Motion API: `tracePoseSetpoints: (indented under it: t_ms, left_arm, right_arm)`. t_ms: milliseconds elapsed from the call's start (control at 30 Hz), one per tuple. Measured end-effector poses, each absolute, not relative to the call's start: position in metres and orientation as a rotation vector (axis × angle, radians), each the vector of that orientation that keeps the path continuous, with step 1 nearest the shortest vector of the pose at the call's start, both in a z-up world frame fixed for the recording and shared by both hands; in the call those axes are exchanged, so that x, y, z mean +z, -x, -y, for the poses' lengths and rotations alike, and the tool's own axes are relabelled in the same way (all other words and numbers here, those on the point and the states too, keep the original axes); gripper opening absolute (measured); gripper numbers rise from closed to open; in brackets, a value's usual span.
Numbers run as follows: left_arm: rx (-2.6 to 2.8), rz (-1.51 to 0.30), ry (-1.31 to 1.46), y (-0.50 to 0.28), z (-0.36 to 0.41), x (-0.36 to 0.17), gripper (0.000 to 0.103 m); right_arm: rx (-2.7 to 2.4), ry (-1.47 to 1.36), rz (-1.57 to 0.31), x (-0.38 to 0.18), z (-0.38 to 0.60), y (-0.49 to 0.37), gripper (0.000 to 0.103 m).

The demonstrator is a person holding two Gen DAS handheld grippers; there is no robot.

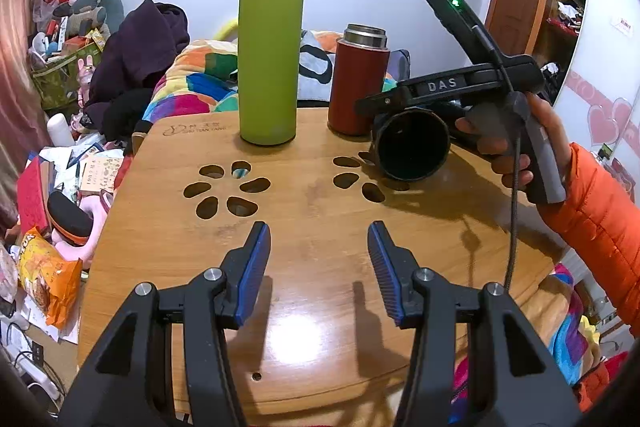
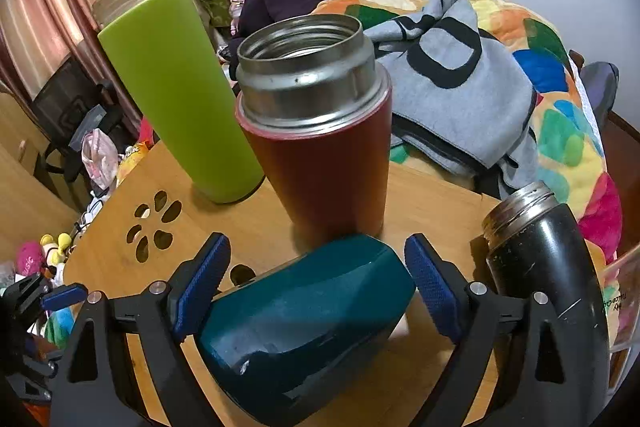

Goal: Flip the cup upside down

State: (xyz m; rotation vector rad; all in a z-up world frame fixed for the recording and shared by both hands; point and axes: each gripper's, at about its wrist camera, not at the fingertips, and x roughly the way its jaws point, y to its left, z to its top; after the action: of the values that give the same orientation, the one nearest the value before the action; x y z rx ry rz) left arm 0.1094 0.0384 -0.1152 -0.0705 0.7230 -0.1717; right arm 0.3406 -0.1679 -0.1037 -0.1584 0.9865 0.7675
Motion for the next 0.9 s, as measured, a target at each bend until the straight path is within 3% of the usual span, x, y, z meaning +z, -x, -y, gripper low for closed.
tracePoseSetpoints:
  t_ms: [900]
  left_arm:
    - [-0.211, -0.678, 0.022, -0.104, -0.003, -0.081, 0.05]
  right_arm:
    - [0.829, 0.139, -0.938, -0.086, 0.204, -0.242, 0.086]
